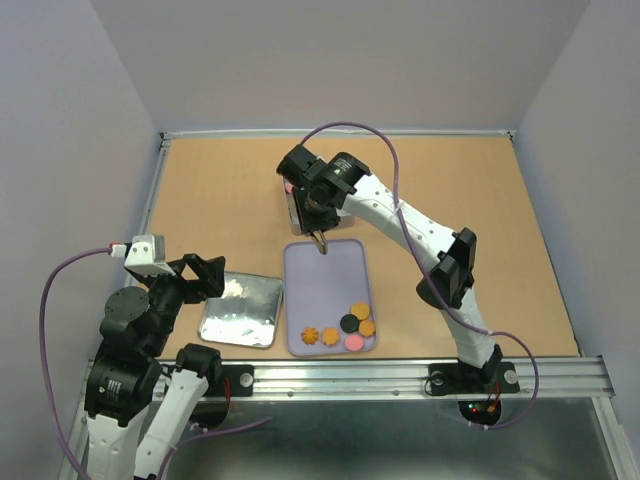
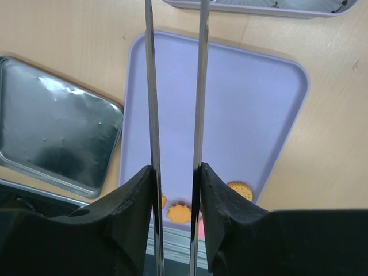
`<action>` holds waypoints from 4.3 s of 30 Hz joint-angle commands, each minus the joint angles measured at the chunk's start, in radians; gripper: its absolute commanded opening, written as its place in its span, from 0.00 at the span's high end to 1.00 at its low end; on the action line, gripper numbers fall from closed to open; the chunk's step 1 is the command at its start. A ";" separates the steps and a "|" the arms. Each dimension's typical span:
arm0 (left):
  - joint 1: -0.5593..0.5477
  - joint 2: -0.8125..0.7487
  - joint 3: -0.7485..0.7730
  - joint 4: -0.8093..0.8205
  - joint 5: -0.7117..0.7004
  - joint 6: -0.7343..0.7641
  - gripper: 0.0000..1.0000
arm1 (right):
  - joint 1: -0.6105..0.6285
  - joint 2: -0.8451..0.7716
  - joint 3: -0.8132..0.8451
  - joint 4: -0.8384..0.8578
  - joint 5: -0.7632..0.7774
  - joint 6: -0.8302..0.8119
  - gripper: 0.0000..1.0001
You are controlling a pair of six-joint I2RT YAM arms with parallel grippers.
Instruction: Pack the cookies
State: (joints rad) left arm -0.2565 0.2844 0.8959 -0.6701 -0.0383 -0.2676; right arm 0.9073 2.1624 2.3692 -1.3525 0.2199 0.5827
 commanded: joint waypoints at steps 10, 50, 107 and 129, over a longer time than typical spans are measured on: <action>-0.013 0.018 -0.005 0.049 -0.003 0.005 0.01 | 0.002 -0.019 -0.068 0.033 0.007 0.000 0.55; -0.017 0.002 -0.005 0.050 0.000 0.005 0.01 | 0.255 -0.522 -0.577 0.069 0.004 0.258 0.51; -0.016 -0.027 0.001 0.035 -0.052 -0.018 0.01 | 0.567 -0.496 -0.831 0.138 -0.139 0.427 0.56; -0.017 -0.021 0.003 0.035 -0.052 -0.018 0.01 | 0.322 -0.420 -0.473 0.013 0.062 0.309 0.57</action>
State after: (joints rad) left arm -0.2680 0.2642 0.8959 -0.6704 -0.0834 -0.2863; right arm 1.3125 1.7367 1.7771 -1.3163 0.2089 0.9619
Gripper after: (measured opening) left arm 0.985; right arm 0.436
